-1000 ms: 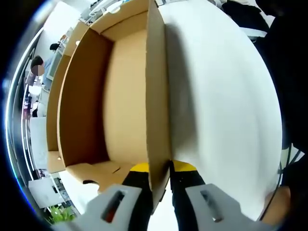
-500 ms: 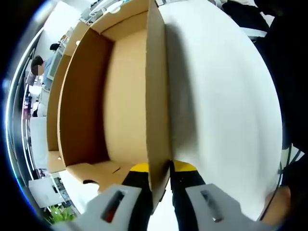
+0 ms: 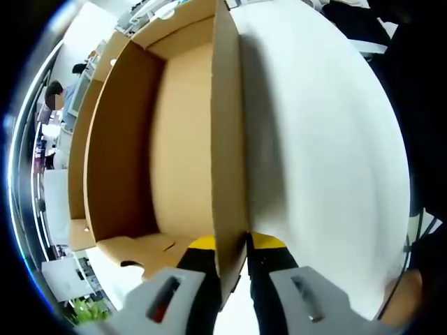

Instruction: Operate the shoe box by opening the lid, removing the specified soft item, and placing it in the target area until the item is outside and the box remains undamaged.

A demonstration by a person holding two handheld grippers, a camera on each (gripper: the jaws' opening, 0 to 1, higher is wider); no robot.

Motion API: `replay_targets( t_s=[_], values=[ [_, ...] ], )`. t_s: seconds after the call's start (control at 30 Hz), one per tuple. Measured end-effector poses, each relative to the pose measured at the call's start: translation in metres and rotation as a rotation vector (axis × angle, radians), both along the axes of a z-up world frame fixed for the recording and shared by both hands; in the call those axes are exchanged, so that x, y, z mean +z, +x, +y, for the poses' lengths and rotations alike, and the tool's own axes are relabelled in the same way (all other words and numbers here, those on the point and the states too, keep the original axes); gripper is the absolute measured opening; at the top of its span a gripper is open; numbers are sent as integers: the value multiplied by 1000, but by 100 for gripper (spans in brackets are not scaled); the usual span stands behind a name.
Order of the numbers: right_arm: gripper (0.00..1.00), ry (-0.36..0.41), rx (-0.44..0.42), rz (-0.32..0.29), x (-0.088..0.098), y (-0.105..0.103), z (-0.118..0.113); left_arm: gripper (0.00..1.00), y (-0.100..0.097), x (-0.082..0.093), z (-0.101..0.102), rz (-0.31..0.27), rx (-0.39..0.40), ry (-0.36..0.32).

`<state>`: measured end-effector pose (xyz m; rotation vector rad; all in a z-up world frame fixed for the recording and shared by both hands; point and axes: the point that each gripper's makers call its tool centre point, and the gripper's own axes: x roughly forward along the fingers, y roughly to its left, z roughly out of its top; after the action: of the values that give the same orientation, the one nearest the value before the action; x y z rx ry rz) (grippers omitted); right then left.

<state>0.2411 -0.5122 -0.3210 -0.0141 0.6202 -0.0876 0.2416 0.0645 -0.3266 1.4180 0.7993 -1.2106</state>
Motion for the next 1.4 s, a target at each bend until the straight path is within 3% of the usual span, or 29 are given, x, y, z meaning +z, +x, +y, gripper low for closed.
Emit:
replay_targets(
  t_s=[0.7,1.4],
  values=[
    [23,-7,1,42,-19,-6,-8,11,-2,1,-1,1,1,1],
    [28,-29,13,32,-17,-7,-9,11,-3,0,-1,2,-1,2]
  ],
)
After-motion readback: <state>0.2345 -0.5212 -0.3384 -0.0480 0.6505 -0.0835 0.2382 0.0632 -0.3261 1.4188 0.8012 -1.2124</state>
